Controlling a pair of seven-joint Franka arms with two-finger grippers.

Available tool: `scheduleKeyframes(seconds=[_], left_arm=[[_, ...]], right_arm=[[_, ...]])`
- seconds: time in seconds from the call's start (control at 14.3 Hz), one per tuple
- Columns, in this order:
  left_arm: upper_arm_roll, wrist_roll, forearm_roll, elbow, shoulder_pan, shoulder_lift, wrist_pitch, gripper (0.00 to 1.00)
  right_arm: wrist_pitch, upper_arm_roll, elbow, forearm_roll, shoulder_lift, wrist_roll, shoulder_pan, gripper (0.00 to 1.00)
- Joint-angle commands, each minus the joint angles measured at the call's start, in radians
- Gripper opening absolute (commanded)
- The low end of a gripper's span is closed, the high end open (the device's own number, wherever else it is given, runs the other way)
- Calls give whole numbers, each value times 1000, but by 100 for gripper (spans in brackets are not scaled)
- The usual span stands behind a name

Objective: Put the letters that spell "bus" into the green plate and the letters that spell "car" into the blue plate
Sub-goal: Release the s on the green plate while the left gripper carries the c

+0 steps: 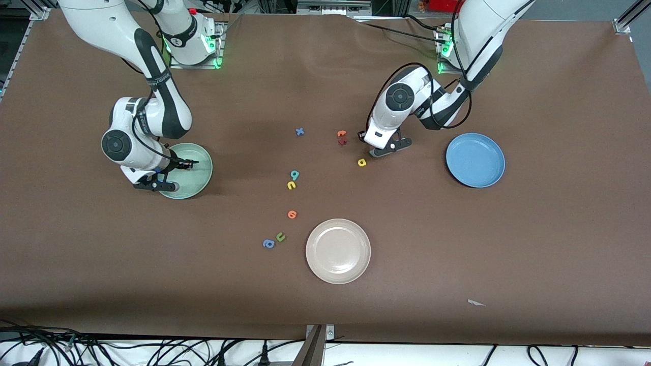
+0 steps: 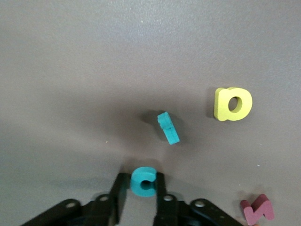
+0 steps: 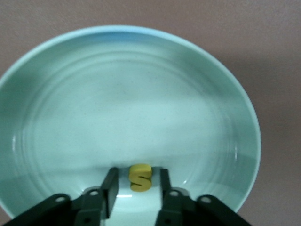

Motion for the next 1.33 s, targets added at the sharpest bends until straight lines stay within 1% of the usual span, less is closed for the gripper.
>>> scheduleKeyframes(seconds=[0.0, 0.14, 0.28, 0.42, 0.49, 0.56, 0.63, 0.7, 0.77, 0.91, 1.12, 1.26], left_arm=[[6, -28, 38, 19, -8, 18, -3, 14], [6, -26, 38, 23, -2, 14, -7, 5], [5, -21, 40, 43, 10, -9, -46, 3], [3, -8, 40, 68, 25, -57, -121, 1], [3, 20, 40, 80, 43, -84, -161, 0], [0, 59, 38, 88, 73, -113, -198, 0], [0, 105, 38, 91, 108, -142, -224, 0], [-1, 157, 38, 91, 152, -169, -244, 0], [-1, 232, 37, 91, 206, -178, -258, 0], [-1, 412, 37, 86, 336, -181, -278, 0], [-3, 724, 37, 77, 537, -225, -362, 0], [-3, 909, 35, 76, 651, -244, -416, 0]], right_arm=[[-57, 15, 30, 17, -47, 45, 10, 100], [-154, 56, 105, 15, -55, 151, 18, 100], [-218, 122, 185, 15, -53, 290, 18, 100], [-202, 192, 210, 15, -50, 409, 19, 100], [-190, 211, 229, 15, -41, 471, 38, 99], [-164, 212, 245, 14, -30, 537, 65, 98], [-145, 213, 266, 14, -15, 579, 91, 94], [-136, 213, 300, 3, 14, 591, 119, 86], [-133, 213, 347, 0, 54, 587, 134, 83], [-98, 214, 404, -5, 109, 558, 174, 82], [-64, 216, 487, -2, 195, 393, 219, 83], [-62, 216, 539, -2, 246, 391, 248, 84]])
